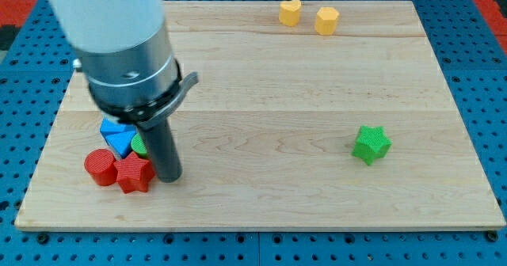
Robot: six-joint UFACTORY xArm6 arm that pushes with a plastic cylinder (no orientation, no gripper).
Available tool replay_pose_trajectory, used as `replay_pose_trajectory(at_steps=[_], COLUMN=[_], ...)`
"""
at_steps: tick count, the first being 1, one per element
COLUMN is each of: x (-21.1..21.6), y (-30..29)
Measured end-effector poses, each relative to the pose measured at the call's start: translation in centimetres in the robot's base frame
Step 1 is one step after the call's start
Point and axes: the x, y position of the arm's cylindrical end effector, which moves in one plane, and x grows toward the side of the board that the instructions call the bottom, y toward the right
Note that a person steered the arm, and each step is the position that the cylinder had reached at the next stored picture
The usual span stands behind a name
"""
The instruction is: Move the green circle to the bottom center
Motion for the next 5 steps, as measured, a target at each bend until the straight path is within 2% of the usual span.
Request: replay_pose_trajectory(at_steps=[1, 4, 5], x=[0.1, -4.2, -4.3], y=[-2.7, -3.7, -6.4])
